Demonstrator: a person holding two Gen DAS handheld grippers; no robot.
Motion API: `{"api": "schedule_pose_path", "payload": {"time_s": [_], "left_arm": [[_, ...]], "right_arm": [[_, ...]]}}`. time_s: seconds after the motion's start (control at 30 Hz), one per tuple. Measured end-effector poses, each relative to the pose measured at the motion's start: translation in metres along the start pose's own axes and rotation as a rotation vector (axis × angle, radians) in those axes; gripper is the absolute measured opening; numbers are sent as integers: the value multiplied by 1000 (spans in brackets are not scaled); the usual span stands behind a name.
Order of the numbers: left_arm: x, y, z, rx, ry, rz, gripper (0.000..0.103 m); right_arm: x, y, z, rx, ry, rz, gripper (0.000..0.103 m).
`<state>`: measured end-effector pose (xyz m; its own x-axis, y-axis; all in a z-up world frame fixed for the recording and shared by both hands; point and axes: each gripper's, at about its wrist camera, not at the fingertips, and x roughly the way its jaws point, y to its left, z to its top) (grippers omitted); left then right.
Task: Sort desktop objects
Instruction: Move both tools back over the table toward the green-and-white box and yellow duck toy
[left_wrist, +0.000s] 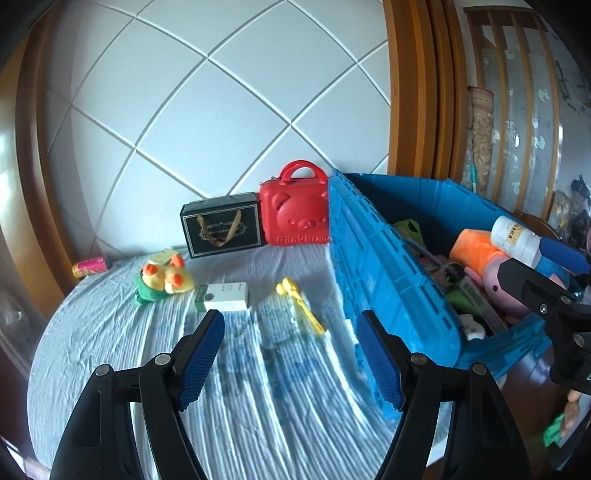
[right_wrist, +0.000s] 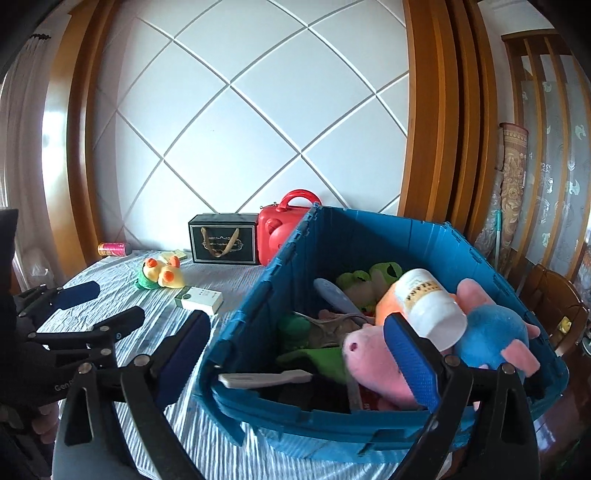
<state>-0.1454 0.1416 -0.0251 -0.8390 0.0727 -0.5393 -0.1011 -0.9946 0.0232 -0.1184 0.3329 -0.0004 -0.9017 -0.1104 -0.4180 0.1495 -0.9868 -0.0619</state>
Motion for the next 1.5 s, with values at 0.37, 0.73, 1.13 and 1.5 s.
{"api": "schedule_pose_path", "payload": {"time_s": [0.37, 0.73, 1.13, 1.5], "left_arm": [[21, 109, -13, 1, 61, 31, 74], [78, 191, -43, -72, 198, 70, 75], [180, 262, -89, -172, 439, 272, 75], [283, 260, -85, -175, 558, 298, 75]], "right_arm": [[36, 117, 5, 8, 27, 46, 97], [90, 197, -7, -22, 147, 73, 97], [232, 205, -59, 14, 412, 178, 103], [366, 166, -65, 115, 555, 194, 103]]}}
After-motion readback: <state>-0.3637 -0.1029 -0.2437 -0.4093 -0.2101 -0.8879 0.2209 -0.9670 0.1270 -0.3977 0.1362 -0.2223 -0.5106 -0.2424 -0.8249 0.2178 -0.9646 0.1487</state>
